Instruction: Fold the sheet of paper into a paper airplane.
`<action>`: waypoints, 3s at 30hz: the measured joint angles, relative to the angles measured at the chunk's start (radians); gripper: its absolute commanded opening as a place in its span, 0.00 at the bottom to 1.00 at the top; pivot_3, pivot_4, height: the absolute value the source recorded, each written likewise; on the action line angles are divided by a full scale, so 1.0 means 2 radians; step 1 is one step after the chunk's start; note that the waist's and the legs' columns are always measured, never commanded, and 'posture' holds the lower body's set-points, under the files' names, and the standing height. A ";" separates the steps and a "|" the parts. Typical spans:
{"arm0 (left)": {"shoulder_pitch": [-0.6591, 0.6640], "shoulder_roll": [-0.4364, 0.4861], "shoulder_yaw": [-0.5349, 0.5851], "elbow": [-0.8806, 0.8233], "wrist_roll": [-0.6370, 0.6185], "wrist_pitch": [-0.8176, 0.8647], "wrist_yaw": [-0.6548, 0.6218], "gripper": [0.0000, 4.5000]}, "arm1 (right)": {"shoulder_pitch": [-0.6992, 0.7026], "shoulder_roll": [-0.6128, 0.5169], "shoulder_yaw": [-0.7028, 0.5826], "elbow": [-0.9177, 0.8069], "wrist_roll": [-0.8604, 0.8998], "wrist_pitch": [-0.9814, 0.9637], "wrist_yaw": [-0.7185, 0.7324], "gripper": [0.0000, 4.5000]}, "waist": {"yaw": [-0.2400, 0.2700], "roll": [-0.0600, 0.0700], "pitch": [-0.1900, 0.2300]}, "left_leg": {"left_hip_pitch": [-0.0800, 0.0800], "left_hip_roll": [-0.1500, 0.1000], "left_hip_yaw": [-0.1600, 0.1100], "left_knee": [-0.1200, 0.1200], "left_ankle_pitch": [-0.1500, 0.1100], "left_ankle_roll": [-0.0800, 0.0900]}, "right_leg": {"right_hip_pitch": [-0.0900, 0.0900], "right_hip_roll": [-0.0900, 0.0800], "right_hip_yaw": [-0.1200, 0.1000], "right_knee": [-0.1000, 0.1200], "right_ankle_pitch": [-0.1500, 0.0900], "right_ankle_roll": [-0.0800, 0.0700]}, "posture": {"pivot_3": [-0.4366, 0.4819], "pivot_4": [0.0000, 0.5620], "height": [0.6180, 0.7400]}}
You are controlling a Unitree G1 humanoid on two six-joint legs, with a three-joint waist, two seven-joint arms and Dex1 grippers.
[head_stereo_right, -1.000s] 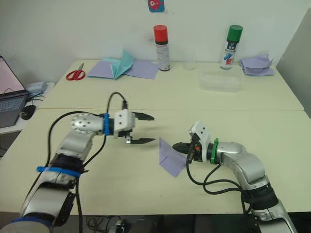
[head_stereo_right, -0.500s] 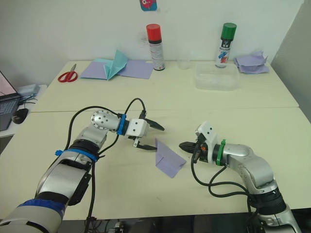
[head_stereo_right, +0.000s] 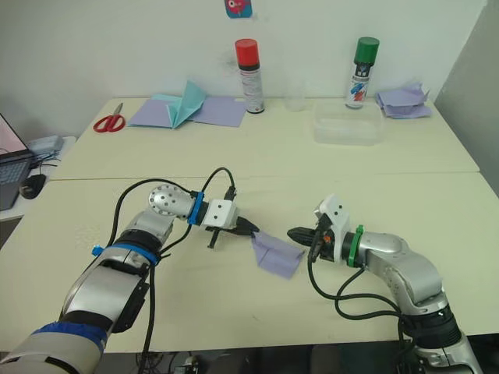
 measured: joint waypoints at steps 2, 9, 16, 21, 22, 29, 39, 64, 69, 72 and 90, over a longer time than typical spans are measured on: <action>0.026 0.012 0.006 -0.048 -0.005 0.043 0.016 0.01 | -0.004 -0.010 0.000 -0.001 0.003 -0.005 0.016 0.00 | 0.000 0.000 0.000 | 0.000 0.000 0.000 0.000 0.000 0.000 | 0.000 0.000 0.000 0.000 0.000 0.000 | 0.48 0.27 1.00; 0.181 0.088 0.037 -0.317 -0.029 0.225 0.060 0.01 | -0.004 -0.066 -0.017 -0.007 0.019 -0.027 0.076 0.00 | -0.002 0.000 0.000 | 0.001 0.000 -0.001 0.000 0.000 0.000 | 0.000 0.000 0.001 0.000 0.000 0.000 | 0.48 0.27 1.00; 0.258 0.123 0.036 -0.459 -0.029 0.325 0.098 0.01 | -0.004 -0.084 -0.015 -0.006 0.021 -0.042 0.110 0.00 | 0.002 0.000 0.000 | 0.001 0.000 -0.001 0.000 -0.001 0.002 | 0.001 0.000 0.001 -0.001 0.000 0.000 | 0.48 0.27 1.00; 0.294 0.125 0.035 -0.524 -0.029 0.399 0.132 0.01 | -0.005 -0.084 -0.012 0.002 0.018 -0.048 0.118 0.00 | 0.002 0.000 0.000 | 0.001 0.000 0.000 0.000 -0.001 0.002 | 0.001 0.000 0.001 -0.001 0.000 0.000 | 0.48 0.27 1.00; 0.298 0.125 0.035 -0.533 -0.028 0.407 0.138 0.01 | -0.005 -0.083 -0.011 0.003 0.018 -0.050 0.118 0.00 | 0.003 0.000 0.000 | 0.001 0.000 0.000 0.000 -0.001 0.002 | 0.001 0.000 0.001 -0.001 0.000 0.000 | 0.48 0.27 1.00; 0.303 0.125 0.033 -0.548 -0.026 0.401 0.157 0.12 | -0.005 -0.082 -0.007 0.012 0.018 -0.058 0.119 0.00 | 0.004 0.000 0.000 | 0.001 0.000 0.000 0.000 -0.001 0.002 | 0.001 -0.001 0.001 -0.001 0.000 0.000 | 0.48 0.27 1.00; 0.272 0.157 0.045 -0.525 -0.087 0.363 0.093 0.66 | -0.005 -0.085 -0.005 0.040 0.013 -0.074 0.131 0.00 | 0.004 0.000 0.000 | 0.001 0.000 0.000 0.000 -0.001 0.002 | 0.000 -0.001 0.001 -0.001 0.000 0.000 | 0.48 0.27 1.00; 0.332 0.091 -0.005 -0.564 -0.076 0.447 0.219 0.00 | -0.009 -0.073 0.016 0.034 -0.002 -0.077 0.126 0.00 | 0.008 0.001 -0.001 | 0.001 -0.001 0.001 0.000 -0.001 0.002 | 0.001 -0.002 0.001 -0.002 0.000 0.000 | 0.48 0.27 1.00; 0.332 0.090 -0.001 -0.567 -0.090 0.466 0.222 0.00 | 0.009 -0.083 0.024 0.027 -0.030 -0.128 0.134 0.13 | 0.015 0.001 -0.001 | 0.001 -0.001 0.001 0.000 -0.001 0.002 | 0.001 -0.002 0.001 -0.002 0.000 0.000 | 0.48 0.27 1.00; 0.324 0.094 0.007 -0.565 -0.099 0.486 0.221 0.00 | 0.035 -0.102 0.027 0.032 -0.062 -0.192 0.152 0.36 | 0.015 0.001 -0.001 | 0.001 -0.001 0.001 0.000 -0.001 0.002 | 0.001 -0.002 0.001 -0.002 0.000 0.000 | 0.48 0.27 1.00; 0.263 0.076 -0.011 -0.501 -0.081 0.480 0.206 0.00 | 0.056 -0.087 0.045 0.078 -0.143 -0.373 0.164 0.86 | 0.015 0.001 0.000 | 0.002 -0.001 0.002 0.000 -0.001 0.001 | 0.001 -0.002 0.001 -0.002 0.000 0.000 | 0.48 0.27 1.00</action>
